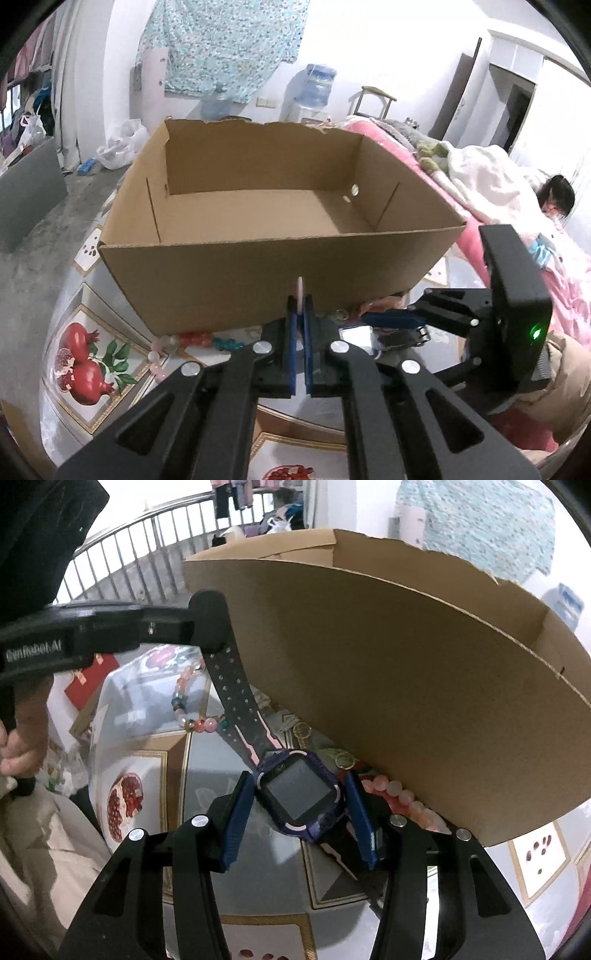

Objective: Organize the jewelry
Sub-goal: 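Lift the smartwatch with the right tool and carry it over the box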

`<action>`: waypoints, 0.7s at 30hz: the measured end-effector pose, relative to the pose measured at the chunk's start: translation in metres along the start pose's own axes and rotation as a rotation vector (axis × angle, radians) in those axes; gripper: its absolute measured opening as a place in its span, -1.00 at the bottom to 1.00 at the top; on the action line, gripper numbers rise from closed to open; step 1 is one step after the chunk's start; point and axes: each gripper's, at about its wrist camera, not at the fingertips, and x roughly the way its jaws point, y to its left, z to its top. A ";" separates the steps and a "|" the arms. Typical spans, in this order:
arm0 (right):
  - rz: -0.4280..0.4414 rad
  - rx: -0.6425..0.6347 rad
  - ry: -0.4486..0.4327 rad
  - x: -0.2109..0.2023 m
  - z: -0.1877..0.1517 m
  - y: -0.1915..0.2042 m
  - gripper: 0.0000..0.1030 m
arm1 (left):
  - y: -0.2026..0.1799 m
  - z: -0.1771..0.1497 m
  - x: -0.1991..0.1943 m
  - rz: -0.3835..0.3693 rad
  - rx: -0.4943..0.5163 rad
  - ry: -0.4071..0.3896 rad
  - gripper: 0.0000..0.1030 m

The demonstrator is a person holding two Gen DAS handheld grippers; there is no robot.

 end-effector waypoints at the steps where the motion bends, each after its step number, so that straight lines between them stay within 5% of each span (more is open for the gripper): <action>1: -0.011 -0.015 0.005 -0.003 0.000 0.003 -0.08 | 0.002 0.001 -0.002 -0.003 -0.002 -0.005 -0.95; 12: -0.087 -0.042 -0.061 -0.015 -0.015 0.024 -0.13 | -0.022 0.009 -0.024 -0.074 0.065 -0.069 -0.95; 14: -0.085 -0.013 -0.089 -0.024 -0.021 0.025 -0.22 | -0.026 0.009 -0.028 -0.074 0.071 -0.083 -0.95; 17: -0.108 0.029 -0.145 -0.046 -0.020 0.023 -0.63 | -0.031 0.011 -0.041 -0.087 0.073 -0.109 -0.95; 21: -0.142 0.134 -0.232 -0.073 -0.025 0.017 -0.72 | -0.049 0.030 -0.055 -0.195 0.077 -0.144 -0.95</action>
